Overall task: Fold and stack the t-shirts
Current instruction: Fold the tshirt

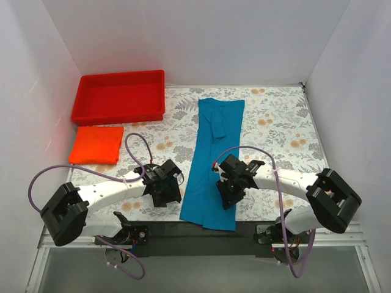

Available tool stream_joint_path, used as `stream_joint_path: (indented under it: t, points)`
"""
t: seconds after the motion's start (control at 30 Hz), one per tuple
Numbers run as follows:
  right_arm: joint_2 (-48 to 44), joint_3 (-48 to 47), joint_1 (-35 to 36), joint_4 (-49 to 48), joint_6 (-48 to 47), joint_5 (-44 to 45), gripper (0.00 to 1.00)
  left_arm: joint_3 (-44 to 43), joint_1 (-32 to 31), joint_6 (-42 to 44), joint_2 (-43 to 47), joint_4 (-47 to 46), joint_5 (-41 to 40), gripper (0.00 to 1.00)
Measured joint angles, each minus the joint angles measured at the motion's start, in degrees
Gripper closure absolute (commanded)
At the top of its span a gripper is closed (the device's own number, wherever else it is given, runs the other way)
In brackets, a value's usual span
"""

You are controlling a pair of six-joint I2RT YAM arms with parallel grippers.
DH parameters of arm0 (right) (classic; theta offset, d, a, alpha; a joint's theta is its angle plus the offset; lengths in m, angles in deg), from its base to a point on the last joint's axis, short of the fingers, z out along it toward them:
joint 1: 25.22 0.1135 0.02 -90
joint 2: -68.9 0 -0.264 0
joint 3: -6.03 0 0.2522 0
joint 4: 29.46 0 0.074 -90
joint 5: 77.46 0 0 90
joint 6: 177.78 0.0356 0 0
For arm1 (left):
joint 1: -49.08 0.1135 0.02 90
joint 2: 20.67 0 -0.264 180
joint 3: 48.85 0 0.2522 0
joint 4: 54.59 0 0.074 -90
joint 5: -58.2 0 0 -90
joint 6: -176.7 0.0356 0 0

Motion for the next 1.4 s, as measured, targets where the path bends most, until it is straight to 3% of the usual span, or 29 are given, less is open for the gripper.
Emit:
stream_joint_path:
  t: [0.4,0.83,1.0,1.13,1.4]
  points:
    - [-13.35,1.42,0.0,9.09,6.75,6.8,0.48,-0.39,-5.68,-2.12,-0.2,-1.29,3.63,0.48]
    - [-19.89,11.78,0.0,11.69,16.63,4.5,0.48,-3.61,-11.8,-4.22,-9.14,-3.02,4.09,0.61]
    - [-20.28,13.64,0.0,9.99,18.38,0.7,0.48,-4.94,-12.98,-4.46,-11.1,-3.19,4.0,0.79]
    - [-20.24,15.43,-0.07,7.89,19.8,-3.21,0.49,-5.31,-13.57,-4.57,-11.39,-3.04,3.91,0.84]
    - [-19.58,16.98,-0.07,4.92,21.03,-7.08,0.55,-5.68,-14.27,-4.57,-11.93,-3.04,3.76,0.85]
